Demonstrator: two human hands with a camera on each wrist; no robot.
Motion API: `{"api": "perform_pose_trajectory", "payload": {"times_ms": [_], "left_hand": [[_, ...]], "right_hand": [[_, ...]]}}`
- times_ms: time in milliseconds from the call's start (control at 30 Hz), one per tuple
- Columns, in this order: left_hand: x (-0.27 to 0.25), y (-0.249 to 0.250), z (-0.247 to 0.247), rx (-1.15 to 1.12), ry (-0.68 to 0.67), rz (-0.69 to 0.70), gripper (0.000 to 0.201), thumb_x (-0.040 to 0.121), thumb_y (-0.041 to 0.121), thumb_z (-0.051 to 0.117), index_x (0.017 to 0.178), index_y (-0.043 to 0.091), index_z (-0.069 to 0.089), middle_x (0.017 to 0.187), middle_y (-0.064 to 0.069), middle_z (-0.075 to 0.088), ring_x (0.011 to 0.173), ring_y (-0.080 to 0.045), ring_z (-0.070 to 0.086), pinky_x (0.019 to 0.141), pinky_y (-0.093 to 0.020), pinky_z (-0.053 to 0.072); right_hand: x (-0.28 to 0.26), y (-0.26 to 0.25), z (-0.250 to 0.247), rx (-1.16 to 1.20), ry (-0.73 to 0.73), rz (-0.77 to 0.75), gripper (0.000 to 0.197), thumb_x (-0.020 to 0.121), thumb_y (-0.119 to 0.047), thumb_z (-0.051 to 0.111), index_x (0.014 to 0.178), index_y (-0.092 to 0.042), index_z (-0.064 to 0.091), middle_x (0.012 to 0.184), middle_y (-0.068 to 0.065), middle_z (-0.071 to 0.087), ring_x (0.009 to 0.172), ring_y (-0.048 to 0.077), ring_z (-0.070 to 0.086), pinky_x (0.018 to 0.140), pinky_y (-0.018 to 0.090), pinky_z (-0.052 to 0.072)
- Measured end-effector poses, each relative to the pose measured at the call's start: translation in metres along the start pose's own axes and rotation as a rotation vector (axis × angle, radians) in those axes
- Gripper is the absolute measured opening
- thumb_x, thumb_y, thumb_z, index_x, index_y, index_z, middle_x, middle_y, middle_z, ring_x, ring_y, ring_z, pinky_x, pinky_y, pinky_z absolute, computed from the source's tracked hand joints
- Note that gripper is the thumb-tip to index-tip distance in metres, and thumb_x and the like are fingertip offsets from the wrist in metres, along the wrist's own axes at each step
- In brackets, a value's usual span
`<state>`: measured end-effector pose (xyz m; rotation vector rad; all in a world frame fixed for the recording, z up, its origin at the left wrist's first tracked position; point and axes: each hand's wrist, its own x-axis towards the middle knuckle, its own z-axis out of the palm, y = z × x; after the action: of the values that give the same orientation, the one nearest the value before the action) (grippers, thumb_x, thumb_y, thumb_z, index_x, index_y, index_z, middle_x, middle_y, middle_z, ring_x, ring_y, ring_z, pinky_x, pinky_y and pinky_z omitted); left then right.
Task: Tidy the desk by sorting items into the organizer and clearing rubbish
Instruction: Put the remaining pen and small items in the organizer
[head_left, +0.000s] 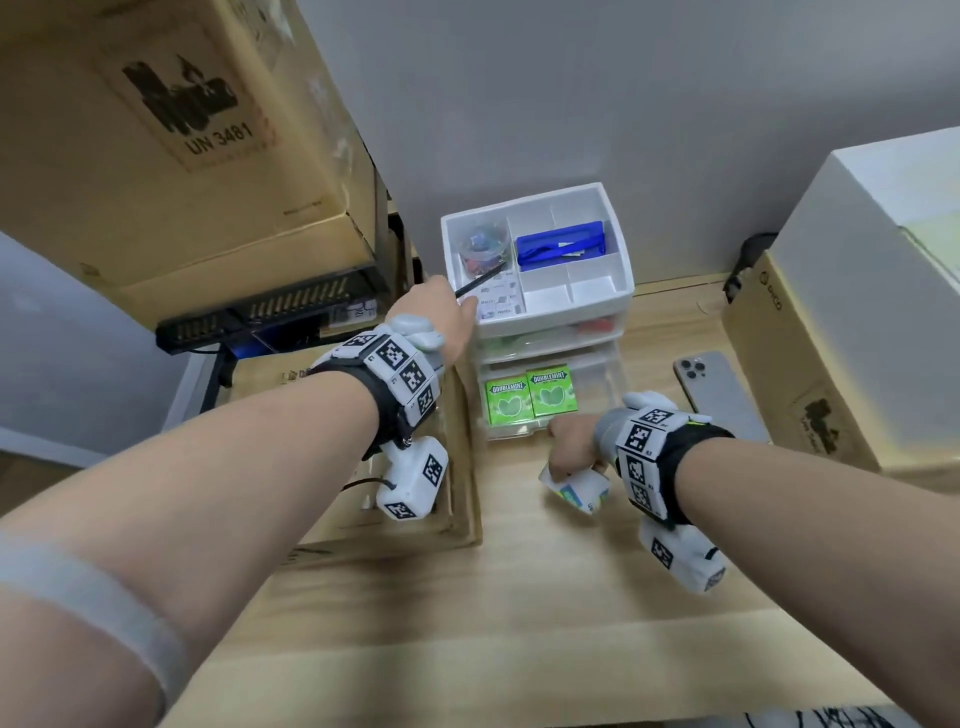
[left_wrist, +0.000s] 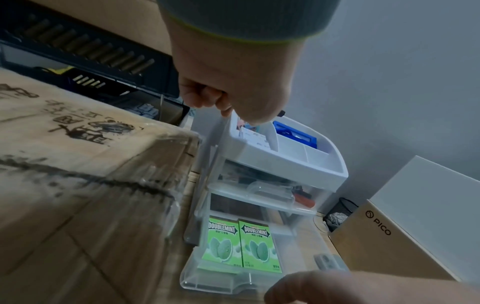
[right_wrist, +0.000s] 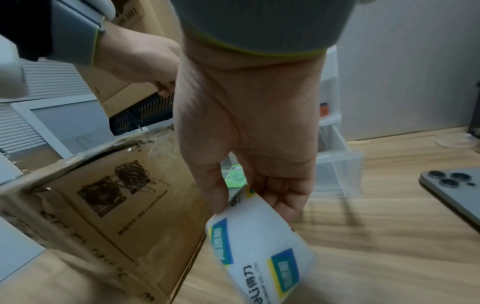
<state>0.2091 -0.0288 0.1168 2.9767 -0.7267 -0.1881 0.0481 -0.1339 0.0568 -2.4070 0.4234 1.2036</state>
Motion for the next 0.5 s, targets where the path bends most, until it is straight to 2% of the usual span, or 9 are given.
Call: {"api": "perform_pose_trajectory", "payload": {"times_ms": [67, 133, 267, 367, 433, 500], "left_hand": [[0.011, 0.001, 0.003, 0.005, 0.003, -0.007, 0.037, 0.099, 0.043, 0.039, 0.099, 0.009, 0.052, 0.086, -0.008, 0.06, 0.069, -0.026, 0.058, 0.058, -0.032, 0.041], [0.019, 0.003, 0.002, 0.026, 0.003, -0.01, 0.033, 0.1, 0.04, 0.04, 0.095, 0.01, 0.053, 0.083, -0.007, 0.059, 0.068, -0.025, 0.056, 0.058, -0.031, 0.04], [0.033, 0.007, 0.003, 0.079, -0.047, -0.028, 0.02, 0.098, 0.025, 0.044, 0.093, 0.01, 0.056, 0.078, -0.004, 0.057, 0.068, -0.023, 0.057, 0.059, -0.031, 0.041], [0.037, 0.006, 0.005, 0.08, -0.035, -0.043, 0.018, 0.097, 0.025, 0.044, 0.089, 0.012, 0.053, 0.071, -0.002, 0.052, 0.061, -0.02, 0.052, 0.057, -0.03, 0.039], [0.037, 0.005, 0.006, 0.08, -0.026, -0.027, 0.019, 0.097, 0.027, 0.043, 0.089, 0.012, 0.051, 0.069, -0.002, 0.05, 0.064, -0.022, 0.054, 0.057, -0.03, 0.038], [0.037, 0.004, 0.006, 0.084, -0.022, -0.016, 0.02, 0.097, 0.029, 0.043, 0.09, 0.011, 0.051, 0.072, -0.003, 0.051, 0.068, -0.025, 0.055, 0.056, -0.029, 0.036]], "right_hand": [[0.012, 0.002, -0.001, -0.012, -0.017, -0.003, 0.038, 0.09, -0.023, 0.061, 0.122, -0.004, 0.055, 0.096, 0.007, 0.062, 0.09, 0.027, 0.064, 0.083, 0.038, 0.054], [0.016, 0.001, -0.003, -0.046, -0.034, -0.018, 0.032, 0.092, -0.022, 0.059, 0.118, -0.003, 0.055, 0.082, 0.004, 0.056, 0.082, 0.024, 0.06, 0.075, 0.034, 0.052], [0.027, -0.003, -0.01, -0.091, -0.052, -0.034, 0.014, 0.093, -0.02, 0.059, 0.09, -0.008, 0.051, 0.073, 0.003, 0.053, 0.06, 0.017, 0.051, 0.063, 0.03, 0.046], [0.032, -0.005, -0.017, -0.117, -0.06, -0.031, 0.024, 0.094, -0.016, 0.057, 0.073, -0.01, 0.048, 0.068, 0.004, 0.05, 0.054, 0.017, 0.046, 0.051, 0.026, 0.039], [0.032, -0.006, -0.02, -0.144, -0.066, -0.032, 0.022, 0.094, -0.015, 0.057, 0.075, -0.01, 0.048, 0.067, 0.003, 0.048, 0.053, 0.016, 0.043, 0.048, 0.025, 0.035], [0.032, -0.007, -0.024, -0.142, -0.069, -0.035, 0.011, 0.092, -0.016, 0.06, 0.088, -0.007, 0.054, 0.071, 0.004, 0.051, 0.054, 0.016, 0.045, 0.047, 0.024, 0.036]]}}
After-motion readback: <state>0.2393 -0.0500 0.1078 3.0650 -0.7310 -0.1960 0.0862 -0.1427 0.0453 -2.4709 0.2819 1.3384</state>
